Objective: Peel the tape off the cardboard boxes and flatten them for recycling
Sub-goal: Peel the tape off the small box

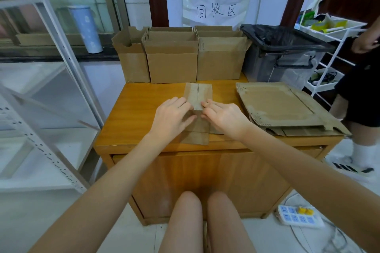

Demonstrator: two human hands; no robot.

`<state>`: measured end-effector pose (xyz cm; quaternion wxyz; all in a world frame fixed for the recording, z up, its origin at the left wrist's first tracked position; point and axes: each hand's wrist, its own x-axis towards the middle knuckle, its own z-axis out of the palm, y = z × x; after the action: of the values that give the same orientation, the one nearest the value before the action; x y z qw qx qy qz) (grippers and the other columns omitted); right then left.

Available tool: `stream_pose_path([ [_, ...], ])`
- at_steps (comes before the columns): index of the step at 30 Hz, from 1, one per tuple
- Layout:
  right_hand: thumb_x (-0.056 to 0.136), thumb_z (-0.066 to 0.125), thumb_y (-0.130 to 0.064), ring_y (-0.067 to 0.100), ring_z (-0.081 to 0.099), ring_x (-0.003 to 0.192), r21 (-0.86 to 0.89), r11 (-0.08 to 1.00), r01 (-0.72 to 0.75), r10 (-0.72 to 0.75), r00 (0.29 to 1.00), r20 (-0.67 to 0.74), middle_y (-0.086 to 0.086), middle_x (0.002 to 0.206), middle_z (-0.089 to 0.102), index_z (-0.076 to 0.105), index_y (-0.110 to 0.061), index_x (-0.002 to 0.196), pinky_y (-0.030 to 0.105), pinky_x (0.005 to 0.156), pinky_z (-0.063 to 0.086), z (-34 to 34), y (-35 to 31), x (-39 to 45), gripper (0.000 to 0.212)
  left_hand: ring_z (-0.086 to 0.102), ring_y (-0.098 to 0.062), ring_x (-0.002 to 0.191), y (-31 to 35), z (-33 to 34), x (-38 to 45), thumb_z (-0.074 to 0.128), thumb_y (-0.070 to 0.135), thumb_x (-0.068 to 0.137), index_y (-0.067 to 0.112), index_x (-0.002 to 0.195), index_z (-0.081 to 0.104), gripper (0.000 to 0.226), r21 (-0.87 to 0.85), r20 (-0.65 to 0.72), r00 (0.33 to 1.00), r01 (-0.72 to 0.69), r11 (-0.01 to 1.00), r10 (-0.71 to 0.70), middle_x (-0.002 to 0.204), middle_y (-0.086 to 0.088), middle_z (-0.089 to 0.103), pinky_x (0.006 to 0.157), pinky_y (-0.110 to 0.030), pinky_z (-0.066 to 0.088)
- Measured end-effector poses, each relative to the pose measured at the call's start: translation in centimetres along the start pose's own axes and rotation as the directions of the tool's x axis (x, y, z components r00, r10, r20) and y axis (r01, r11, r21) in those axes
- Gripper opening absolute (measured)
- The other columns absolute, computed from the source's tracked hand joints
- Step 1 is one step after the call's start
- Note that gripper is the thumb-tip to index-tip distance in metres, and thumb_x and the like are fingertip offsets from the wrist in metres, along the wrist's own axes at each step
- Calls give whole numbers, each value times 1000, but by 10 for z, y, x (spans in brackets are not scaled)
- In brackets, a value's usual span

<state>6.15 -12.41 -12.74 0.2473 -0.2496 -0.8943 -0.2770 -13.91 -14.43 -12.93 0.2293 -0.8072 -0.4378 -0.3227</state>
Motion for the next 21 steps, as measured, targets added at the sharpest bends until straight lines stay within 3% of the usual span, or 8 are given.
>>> stream_pose_path([
  [4, 67, 85, -12, 18, 64, 61, -38, 997, -73, 75, 996, 53, 8, 79, 68, 67, -5, 86, 19, 41, 38, -4, -5, 12, 27, 57, -19, 69, 2, -1, 1, 77, 31, 76, 12, 84, 66, 23, 3, 9, 1000, 17, 1000, -17, 79, -2, 62, 55, -26, 44],
  [6, 83, 70, -18, 22, 69, 71, -23, 999, -38, 39, 998, 53, 11, 90, 70, 68, -5, 90, 21, 43, 44, -8, -1, 7, 15, 58, -19, 69, 2, -1, 1, 77, 31, 76, 12, 84, 66, 23, -3, 9, 1000, 29, 1000, -29, 79, -2, 62, 55, -26, 45],
  [8, 92, 52, -25, 28, 70, 91, 11, 1000, 28, -29, 997, 77, 16, 107, 69, 68, -6, 97, 30, 46, 54, -11, 4, 0, 25, 58, -19, 70, 4, 0, 0, 78, 30, 76, 12, 84, 66, 23, -9, 9, 999, 49, 999, -49, 79, -2, 63, 55, -26, 46],
  [12, 91, 46, -22, 32, 69, 97, 16, 997, 75, -76, 995, 64, 18, 112, 68, 71, -9, 97, 34, 47, 56, -9, 11, -5, 29, 57, -19, 70, 4, 1, 0, 78, 30, 76, 13, 84, 65, 22, -9, 4, 998, 68, 998, -68, 79, -2, 61, 55, -27, 45],
  [18, 86, 47, -11, 31, 71, 88, 57, 995, 81, -82, 996, 19, 16, 103, 71, 74, -7, 87, 35, 43, 55, -9, 10, 2, 27, 57, -19, 70, 4, 0, 0, 77, 29, 76, 12, 84, 66, 22, -1, 4, 998, 59, 998, -59, 79, -2, 62, 56, -24, 41],
  [20, 79, 64, -3, 31, 71, 87, 38, 995, 87, -89, 995, 39, 18, 102, 71, 73, -5, 87, 34, 43, 55, -8, 9, 4, 12, 57, -19, 69, 5, -1, 0, 78, 28, 75, 12, 85, 66, 22, 0, -1, 998, 61, 998, -61, 79, -2, 62, 56, -22, 38],
  [21, 73, 73, 0, 31, 71, 85, 38, 997, 71, -72, 996, 43, 18, 100, 71, 72, -4, 87, 33, 43, 55, -9, 7, 5, 14, 57, -19, 69, 5, -2, 0, 79, 28, 75, 12, 84, 66, 23, 2, -2, 998, 60, 998, -60, 79, -2, 62, 56, -21, 37],
])
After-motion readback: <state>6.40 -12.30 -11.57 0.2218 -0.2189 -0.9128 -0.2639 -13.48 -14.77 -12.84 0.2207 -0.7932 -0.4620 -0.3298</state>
